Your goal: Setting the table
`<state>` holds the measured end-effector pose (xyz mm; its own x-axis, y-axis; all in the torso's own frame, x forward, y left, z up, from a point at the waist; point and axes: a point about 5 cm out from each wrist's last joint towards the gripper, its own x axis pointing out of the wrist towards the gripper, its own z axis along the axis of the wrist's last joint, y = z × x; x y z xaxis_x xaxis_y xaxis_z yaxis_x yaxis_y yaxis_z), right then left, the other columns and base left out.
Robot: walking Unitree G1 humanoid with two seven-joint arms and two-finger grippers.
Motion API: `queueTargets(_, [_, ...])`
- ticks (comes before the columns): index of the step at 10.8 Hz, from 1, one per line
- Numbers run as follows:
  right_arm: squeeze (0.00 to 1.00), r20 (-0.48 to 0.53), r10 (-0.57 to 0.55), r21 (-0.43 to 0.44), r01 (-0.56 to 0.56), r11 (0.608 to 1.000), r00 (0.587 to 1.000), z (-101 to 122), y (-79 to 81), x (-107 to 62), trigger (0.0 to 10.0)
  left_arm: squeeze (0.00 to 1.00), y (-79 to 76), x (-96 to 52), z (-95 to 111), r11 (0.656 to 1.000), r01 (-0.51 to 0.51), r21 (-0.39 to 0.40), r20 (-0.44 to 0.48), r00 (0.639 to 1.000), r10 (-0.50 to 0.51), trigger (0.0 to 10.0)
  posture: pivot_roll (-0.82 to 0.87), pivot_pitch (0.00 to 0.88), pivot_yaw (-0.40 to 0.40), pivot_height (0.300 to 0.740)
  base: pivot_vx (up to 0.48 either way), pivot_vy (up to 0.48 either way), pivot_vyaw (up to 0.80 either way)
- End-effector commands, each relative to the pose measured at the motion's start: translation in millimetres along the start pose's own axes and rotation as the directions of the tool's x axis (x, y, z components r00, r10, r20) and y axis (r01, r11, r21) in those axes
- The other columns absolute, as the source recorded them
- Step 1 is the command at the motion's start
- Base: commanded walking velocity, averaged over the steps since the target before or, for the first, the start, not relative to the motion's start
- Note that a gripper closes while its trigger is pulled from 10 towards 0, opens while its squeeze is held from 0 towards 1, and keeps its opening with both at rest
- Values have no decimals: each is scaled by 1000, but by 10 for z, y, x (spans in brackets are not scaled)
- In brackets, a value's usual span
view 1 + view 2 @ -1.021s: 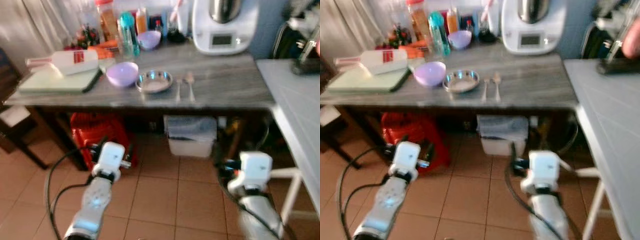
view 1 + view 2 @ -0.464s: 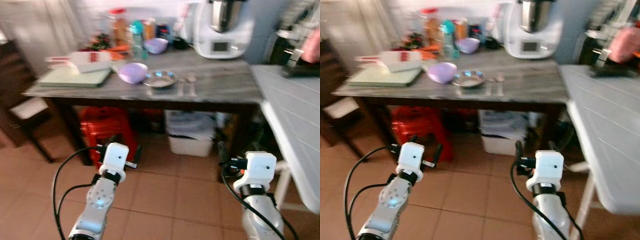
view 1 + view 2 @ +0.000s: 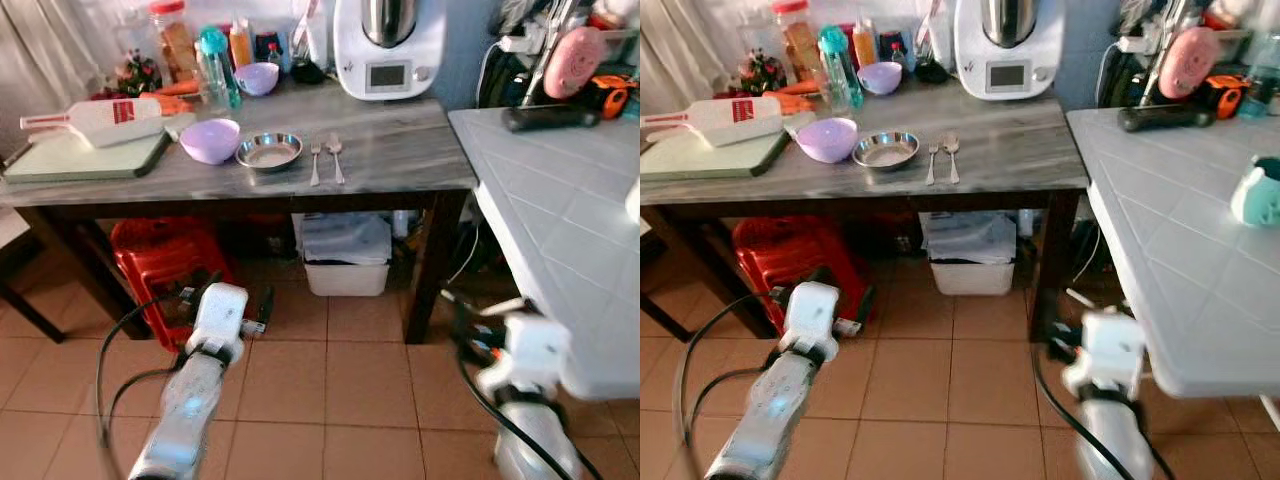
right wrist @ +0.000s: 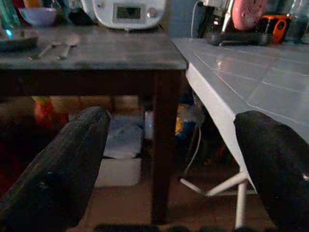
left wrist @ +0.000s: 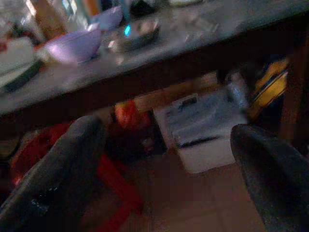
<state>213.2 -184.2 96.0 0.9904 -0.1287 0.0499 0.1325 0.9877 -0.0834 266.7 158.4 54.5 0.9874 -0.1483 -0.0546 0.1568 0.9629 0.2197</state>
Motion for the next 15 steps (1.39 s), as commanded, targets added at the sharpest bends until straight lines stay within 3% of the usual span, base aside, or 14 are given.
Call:
queueTargets(1, [0,28,4,8,-4,1000,1000,50,28,-32,10000,0,111,-80,-62,999,-36,-8,-17,999,35,10000,19,0,101,740,0,-259,0])
queueTargets(2, [0,19,4,5,-5,1000,1000,17,5,-65,10000,0,165,-186,-130,998,-58,-14,-21,998,58,10000,23,0,96,740,0,0,0])
queueTargets(6, [0,19,15,1,-15,1000,1000,17,-10,-71,10000,0,206,-352,-234,997,-73,-13,-49,996,72,10000,36,0,80,740,0,0,0])
queueTargets(10, [0,31,9,4,-9,1000,999,71,-46,-39,10000,0,199,-324,-265,997,-67,-29,-45,997,66,10000,28,0,76,740,0,0,0])
queueTargets(15, [0,63,3,0,-3,1000,998,143,-39,-30,10000,0,186,-191,-77,998,-44,-41,22,999,45,10000,26,0,82,740,0,0,0])
